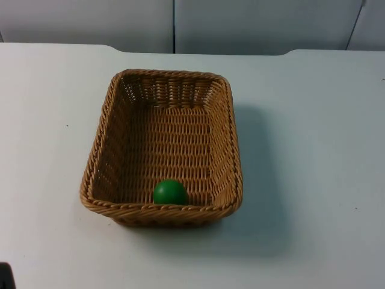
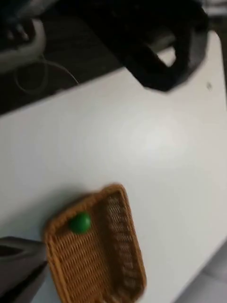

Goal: Pick up the basket with the left hand and place the ball into the basket with the right hand.

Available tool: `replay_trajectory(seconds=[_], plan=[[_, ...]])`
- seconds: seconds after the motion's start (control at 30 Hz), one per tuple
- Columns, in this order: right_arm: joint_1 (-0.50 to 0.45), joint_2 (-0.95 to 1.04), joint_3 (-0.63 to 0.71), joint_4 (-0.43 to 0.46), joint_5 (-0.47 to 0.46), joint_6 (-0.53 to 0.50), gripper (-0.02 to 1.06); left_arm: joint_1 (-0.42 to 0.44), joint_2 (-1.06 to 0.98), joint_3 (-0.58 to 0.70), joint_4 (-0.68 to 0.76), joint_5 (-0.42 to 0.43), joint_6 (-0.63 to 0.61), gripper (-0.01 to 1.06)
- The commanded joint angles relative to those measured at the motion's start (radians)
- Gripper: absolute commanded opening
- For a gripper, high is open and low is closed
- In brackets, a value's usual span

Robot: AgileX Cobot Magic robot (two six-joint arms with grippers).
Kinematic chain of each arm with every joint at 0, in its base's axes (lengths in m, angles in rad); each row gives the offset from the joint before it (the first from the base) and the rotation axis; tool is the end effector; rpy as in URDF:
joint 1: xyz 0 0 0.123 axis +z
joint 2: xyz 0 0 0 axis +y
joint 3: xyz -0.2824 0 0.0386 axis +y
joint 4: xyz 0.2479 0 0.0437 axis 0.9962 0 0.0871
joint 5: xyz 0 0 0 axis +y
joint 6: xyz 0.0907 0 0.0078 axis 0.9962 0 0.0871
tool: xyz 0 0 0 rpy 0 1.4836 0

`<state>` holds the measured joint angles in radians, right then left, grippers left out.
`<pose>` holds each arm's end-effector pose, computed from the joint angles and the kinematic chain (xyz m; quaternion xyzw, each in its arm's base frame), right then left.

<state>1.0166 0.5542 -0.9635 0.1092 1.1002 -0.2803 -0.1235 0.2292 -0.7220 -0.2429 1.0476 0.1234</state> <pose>0.0266 0.0598 0.3918 -0.5345 0.7042 0.2180 0.4135 0.0090 -0.0202 0.3413 0.1075 0.8386 -0.1211 0.5202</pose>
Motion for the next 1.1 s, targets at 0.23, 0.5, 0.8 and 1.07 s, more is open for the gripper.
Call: replay_trajectory(seconds=[0.23,0.5,0.8,1.07], plan=[[0.003,-0.009,0.18,0.106,0.049,-0.033,0.0,-0.001,-0.022,0.002,-0.066,0.024,0.012,0.0],[0.003,-0.009,0.185,0.13,0.089,-0.033,0.0,-0.001,-0.022,0.002,-0.085,0.026,0.012,0.0],[0.003,-0.009,0.185,0.109,0.119,-0.033,0.0,-0.001,-0.022,0.002,-0.007,0.174,0.083,0.0],[0.003,-0.009,0.185,0.158,0.05,-0.033,0.0,-0.001,-0.022,0.002,-0.009,0.174,0.162,0.0]])
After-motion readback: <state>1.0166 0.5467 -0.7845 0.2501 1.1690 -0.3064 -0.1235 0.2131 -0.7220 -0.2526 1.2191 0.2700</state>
